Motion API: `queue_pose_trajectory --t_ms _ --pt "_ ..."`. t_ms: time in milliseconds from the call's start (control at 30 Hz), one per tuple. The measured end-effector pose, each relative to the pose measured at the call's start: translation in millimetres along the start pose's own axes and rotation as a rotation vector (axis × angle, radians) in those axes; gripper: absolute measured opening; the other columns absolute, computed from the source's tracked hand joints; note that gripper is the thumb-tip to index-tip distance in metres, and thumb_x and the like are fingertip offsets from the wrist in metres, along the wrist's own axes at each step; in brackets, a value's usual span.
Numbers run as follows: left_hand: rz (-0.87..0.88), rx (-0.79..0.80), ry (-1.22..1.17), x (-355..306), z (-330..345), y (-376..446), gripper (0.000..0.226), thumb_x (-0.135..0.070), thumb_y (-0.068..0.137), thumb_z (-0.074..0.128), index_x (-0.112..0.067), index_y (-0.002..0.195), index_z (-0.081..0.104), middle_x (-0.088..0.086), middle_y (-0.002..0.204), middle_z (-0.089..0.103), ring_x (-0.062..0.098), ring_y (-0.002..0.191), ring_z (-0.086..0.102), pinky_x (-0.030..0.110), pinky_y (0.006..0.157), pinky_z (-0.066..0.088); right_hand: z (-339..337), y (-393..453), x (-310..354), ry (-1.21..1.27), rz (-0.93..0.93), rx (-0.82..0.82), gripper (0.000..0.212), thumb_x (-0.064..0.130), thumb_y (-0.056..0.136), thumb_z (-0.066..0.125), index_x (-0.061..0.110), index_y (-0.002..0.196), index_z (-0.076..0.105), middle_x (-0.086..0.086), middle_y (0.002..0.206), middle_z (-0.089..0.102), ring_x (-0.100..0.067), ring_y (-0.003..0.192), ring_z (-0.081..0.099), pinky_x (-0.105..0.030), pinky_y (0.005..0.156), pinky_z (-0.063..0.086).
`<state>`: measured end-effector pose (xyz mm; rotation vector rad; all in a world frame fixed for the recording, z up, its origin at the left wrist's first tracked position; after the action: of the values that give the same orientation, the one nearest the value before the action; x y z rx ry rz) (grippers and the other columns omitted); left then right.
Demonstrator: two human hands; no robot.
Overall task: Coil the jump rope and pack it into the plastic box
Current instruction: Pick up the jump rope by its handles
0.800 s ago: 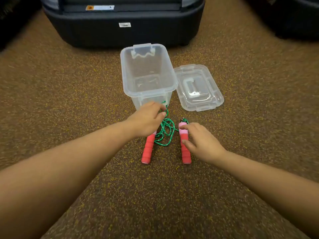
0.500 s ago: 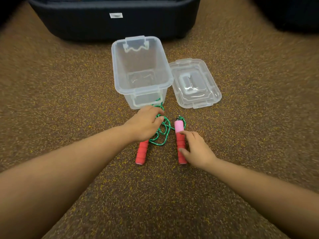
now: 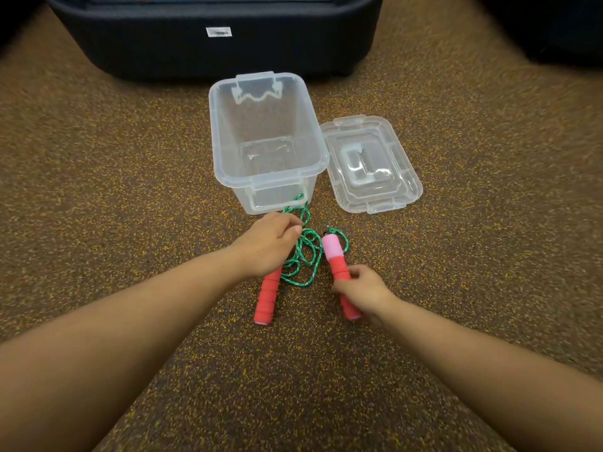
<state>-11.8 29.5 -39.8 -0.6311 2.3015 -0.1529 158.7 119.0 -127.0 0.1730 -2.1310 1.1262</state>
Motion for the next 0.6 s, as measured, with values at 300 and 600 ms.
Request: queue_pose_trajectory --t_ms 300,600 --pt "-0.446 0.263 -0.901 -3.4 -4.8 -3.5 0.078 -0.058 0.096 0.008 -0.007 0.114 0.063 0.019 0.128 0.059 0.031 0.121 0.053 0.037 0.102 0.037 -27.4 -61.2 64.1 0.604 -0.164 0.175 0.017 0.027 0.095 0.048 0.010 0.098 0.051 -0.004 0.070 0.057 -0.013 0.046 0.050 -0.023 0.042 0.041" --pt "-0.332 0.523 -1.488 -35.7 -27.4 -16.7 0.124 -0.090 0.069 0.005 0.009 0.122 0.059 0.029 0.123 0.062 0.037 0.112 0.063 0.046 0.096 0.050 -18.8 -126.7 86.1 0.176 -0.732 0.288 0.013 0.036 0.094 0.043 0.031 0.094 0.055 -0.007 0.075 0.059 -0.020 0.054 0.054 -0.030 0.052 0.045"
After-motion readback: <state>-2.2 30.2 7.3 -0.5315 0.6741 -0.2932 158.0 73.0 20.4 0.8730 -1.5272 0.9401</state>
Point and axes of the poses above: each hand's wrist, its own y-axis towards the middle knuckle, its own z-axis out of the palm, x = y × z, the point moved 2 cm from there along y, towards the middle knuckle
